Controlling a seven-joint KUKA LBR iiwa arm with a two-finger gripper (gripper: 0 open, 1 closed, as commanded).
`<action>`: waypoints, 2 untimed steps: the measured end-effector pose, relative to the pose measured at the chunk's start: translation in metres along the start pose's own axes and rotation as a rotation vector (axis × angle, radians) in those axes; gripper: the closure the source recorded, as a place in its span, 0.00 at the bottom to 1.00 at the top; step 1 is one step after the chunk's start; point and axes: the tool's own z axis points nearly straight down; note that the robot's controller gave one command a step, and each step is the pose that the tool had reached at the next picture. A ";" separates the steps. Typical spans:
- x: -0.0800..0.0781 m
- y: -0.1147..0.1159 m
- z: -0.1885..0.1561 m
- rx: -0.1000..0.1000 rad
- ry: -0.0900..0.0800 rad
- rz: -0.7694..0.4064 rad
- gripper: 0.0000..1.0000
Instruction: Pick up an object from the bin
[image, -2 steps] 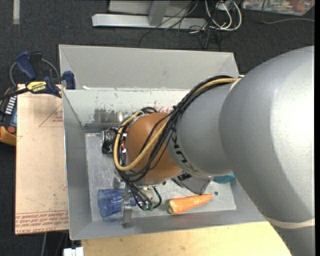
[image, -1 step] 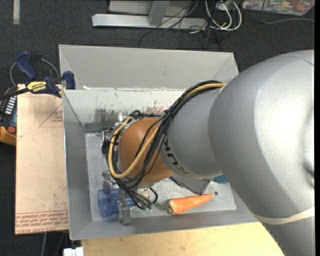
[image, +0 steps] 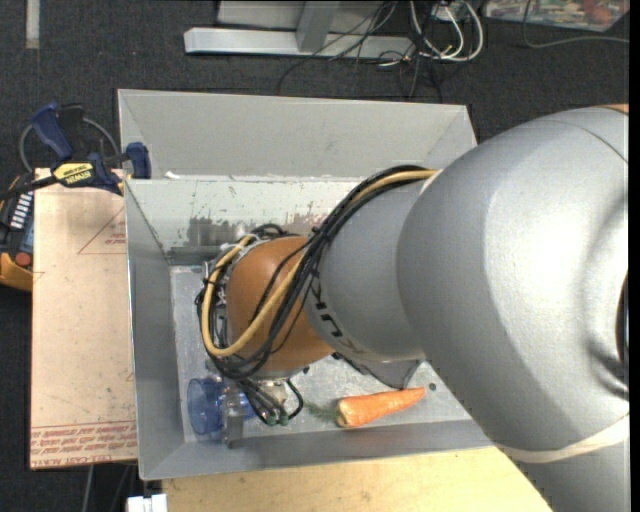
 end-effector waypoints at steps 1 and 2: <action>0.000 0.000 0.000 0.000 0.000 0.001 1.00; 0.000 0.000 -0.002 0.000 0.002 0.001 1.00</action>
Offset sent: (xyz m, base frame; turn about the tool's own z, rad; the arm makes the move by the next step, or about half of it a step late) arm -0.0001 0.0001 0.0357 0.0000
